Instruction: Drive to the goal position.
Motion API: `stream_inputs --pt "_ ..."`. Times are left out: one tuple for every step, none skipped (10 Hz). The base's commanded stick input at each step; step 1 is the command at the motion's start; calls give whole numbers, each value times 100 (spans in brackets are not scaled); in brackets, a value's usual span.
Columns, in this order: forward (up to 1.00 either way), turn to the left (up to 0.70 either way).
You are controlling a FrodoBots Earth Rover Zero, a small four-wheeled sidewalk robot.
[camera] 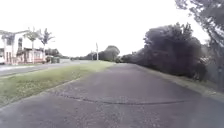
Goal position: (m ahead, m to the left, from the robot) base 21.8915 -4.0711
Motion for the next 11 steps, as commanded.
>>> stream_inputs --pt "6 0" --pt "5 0" --pt "6 0" --pt "6 0" --pt "6 0" --pt "6 0" --pt "6 0" --pt "5 0" --pt "6 0" --pt "5 0" --pt "5 0"
